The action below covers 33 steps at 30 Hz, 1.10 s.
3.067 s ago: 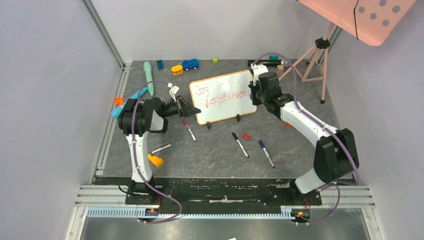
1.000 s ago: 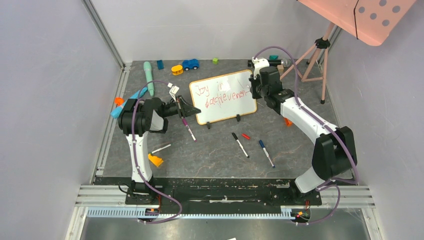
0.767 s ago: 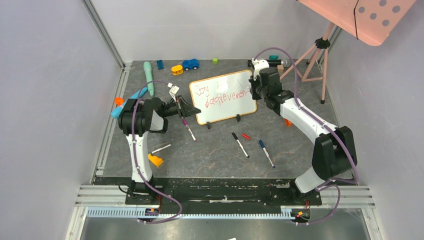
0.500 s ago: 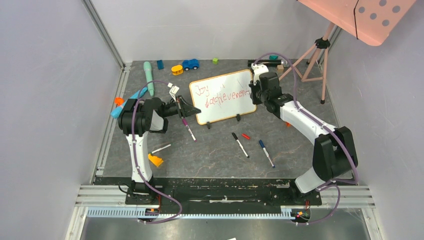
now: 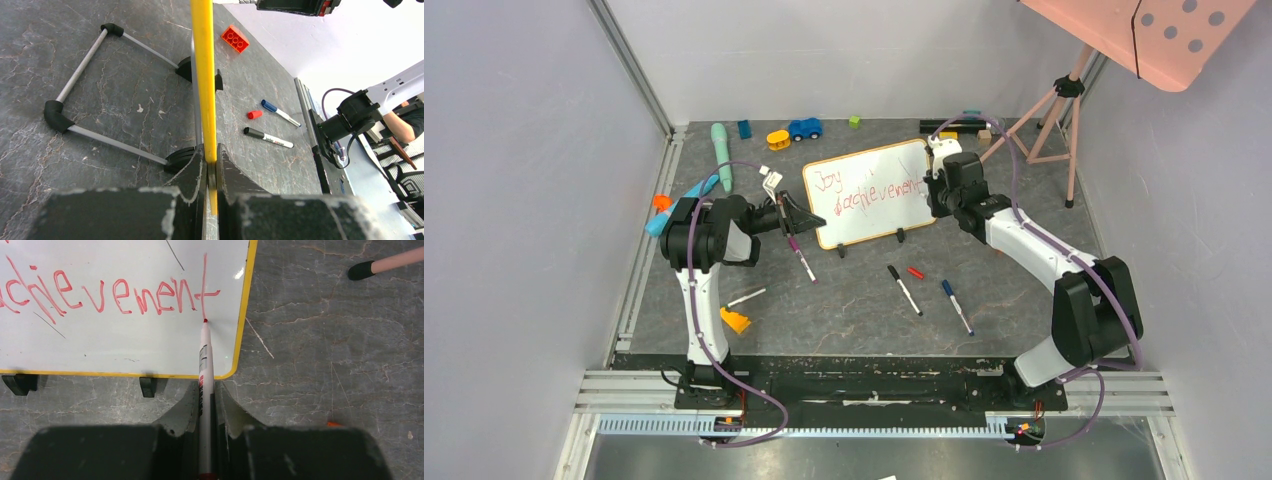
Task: Write a sentence on the whiteboard
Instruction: Write a sentence on the whiteboard, then put down the whiteboard on the whiteboard stand.
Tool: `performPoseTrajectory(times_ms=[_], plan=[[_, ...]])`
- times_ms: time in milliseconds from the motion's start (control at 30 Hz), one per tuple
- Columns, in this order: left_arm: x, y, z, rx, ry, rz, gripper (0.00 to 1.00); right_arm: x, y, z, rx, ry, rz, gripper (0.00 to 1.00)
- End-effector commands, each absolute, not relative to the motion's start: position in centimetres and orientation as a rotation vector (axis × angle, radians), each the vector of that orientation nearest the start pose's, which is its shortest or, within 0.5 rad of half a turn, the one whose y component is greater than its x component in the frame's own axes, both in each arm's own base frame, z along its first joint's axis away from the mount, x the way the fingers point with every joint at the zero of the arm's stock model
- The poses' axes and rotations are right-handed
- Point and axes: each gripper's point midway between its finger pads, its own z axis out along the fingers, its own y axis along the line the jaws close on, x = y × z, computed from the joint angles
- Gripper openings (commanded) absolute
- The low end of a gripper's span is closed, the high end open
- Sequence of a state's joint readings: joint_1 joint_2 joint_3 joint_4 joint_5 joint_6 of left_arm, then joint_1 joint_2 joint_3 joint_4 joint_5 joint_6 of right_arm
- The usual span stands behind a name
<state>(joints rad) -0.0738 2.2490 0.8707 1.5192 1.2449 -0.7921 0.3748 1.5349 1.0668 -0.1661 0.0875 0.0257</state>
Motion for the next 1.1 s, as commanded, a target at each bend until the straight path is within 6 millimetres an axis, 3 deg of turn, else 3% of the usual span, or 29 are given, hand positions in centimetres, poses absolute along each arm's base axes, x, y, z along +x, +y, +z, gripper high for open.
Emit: performPoseTrajectory(times_ms=[0, 433, 800, 867, 1067], plan=[[36.1, -20.9, 5.5, 0.707, 1.638, -1.559, 0.03, 41.3, 13.4, 15.1, -0.299, 2.141, 0.067, 0.00], [36.0, -20.9, 5.5, 0.707, 1.639, -1.560, 0.04, 42.7, 13.6, 17.8, -0.283, 2.086, 0.072, 0.00], [36.0, -21.0, 5.5, 0.710, 1.636, -1.559, 0.05, 39.4, 13.2, 21.1, -0.274, 1.997, 0.153, 0.00], [35.9, -21.0, 5.5, 0.712, 1.636, -1.560, 0.15, 38.9, 12.7, 21.0, -0.267, 1.992, 0.138, 0.00], [35.8, -20.9, 5.6, 0.715, 1.636, -1.561, 0.30, 38.0, 12.3, 20.2, -0.261, 2.006, 0.137, 0.00]])
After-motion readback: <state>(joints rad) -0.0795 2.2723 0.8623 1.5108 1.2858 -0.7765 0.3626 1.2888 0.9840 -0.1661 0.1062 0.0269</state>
